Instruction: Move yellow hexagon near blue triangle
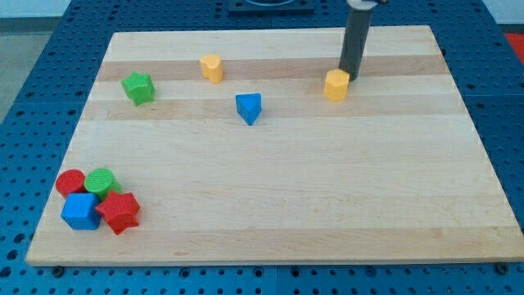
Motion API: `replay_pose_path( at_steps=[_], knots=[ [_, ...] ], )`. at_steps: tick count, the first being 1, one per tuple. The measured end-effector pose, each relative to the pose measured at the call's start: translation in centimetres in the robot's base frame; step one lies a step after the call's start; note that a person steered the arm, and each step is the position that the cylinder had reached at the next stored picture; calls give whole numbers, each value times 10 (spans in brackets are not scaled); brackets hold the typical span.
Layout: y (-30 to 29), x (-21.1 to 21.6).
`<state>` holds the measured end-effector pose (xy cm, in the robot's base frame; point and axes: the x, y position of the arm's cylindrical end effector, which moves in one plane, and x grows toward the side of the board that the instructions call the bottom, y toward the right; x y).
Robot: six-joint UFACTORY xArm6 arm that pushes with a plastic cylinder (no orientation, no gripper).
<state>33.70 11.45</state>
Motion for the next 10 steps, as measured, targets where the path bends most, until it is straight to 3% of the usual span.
replay_pose_path(
  at_steps=[2,4,5,6,8,10],
  knots=[
    [-25,67],
    [44,69],
    [49,108],
    [9,119],
    [-58,82],
    [-66,70]
  ],
)
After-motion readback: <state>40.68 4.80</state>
